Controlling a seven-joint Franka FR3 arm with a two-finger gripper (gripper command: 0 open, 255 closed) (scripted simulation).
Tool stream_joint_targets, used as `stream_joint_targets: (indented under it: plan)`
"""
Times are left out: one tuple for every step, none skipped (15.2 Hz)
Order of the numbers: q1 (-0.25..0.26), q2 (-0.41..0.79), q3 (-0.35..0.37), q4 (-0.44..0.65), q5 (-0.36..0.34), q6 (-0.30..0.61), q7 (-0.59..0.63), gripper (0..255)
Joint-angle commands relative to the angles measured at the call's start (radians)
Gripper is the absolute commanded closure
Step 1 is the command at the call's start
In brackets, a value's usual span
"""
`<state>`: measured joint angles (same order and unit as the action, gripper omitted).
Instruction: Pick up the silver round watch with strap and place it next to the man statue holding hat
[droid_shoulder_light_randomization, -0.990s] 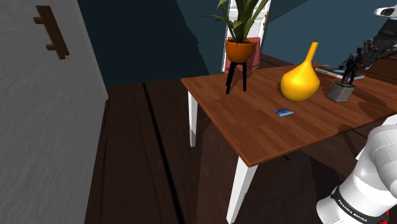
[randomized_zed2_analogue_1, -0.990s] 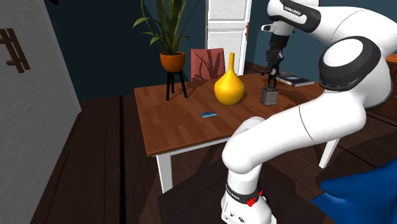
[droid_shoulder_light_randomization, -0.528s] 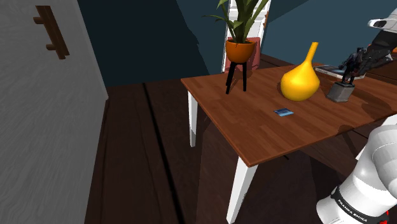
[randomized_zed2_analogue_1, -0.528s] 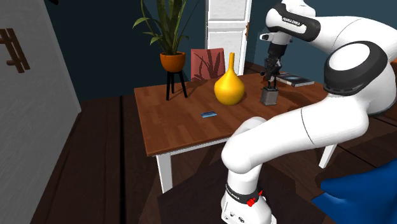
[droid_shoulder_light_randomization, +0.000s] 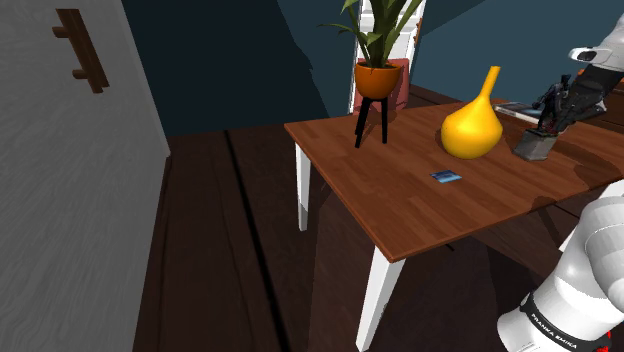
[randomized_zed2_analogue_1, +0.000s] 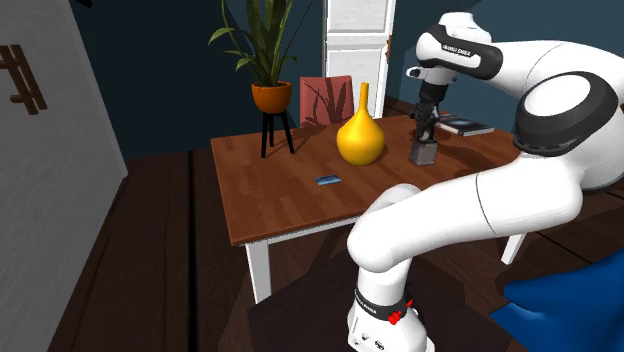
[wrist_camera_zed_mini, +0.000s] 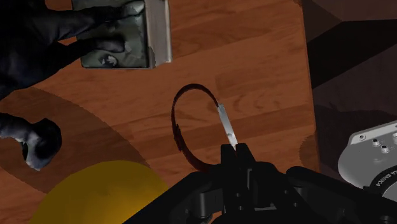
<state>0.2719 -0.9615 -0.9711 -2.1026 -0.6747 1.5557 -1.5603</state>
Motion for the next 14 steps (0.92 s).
stream_joint_targets:
  plan:
    - [-0.006,-0.010,-0.011,-0.031,-0.012,0.023,0.005,255]
    - [-0.009,-0.014,-0.017,-0.043,-0.018,0.033,0.007,255]
    - [-0.011,-0.017,-0.023,-0.055,-0.024,0.043,0.009,255]
    - [-0.013,-0.021,-0.030,-0.067,-0.030,0.053,0.010,255]
    - [-0.015,-0.024,-0.037,-0.079,-0.036,0.063,0.012,255]
    - [-0.017,-0.027,-0.044,-0.091,-0.042,0.073,0.013,255]
    - [-0.019,-0.030,-0.051,-0.102,-0.048,0.083,0.015,255]
    - [-0.020,-0.033,-0.058,-0.113,-0.055,0.093,0.016,255]
    - [-0.022,-0.036,-0.066,-0.124,-0.061,0.103,0.018,255]
    - [-0.023,-0.039,-0.073,-0.135,-0.068,0.113,0.019,255]
    - [-0.025,-0.041,-0.081,-0.146,-0.075,0.123,0.020,255]
    - [-0.026,-0.043,-0.089,-0.156,-0.081,0.133,0.022,255]
    - [-0.027,-0.045,-0.097,-0.167,-0.088,0.143,0.023,255]
    - [-0.028,-0.047,-0.106,-0.177,-0.095,0.154,0.025,255]
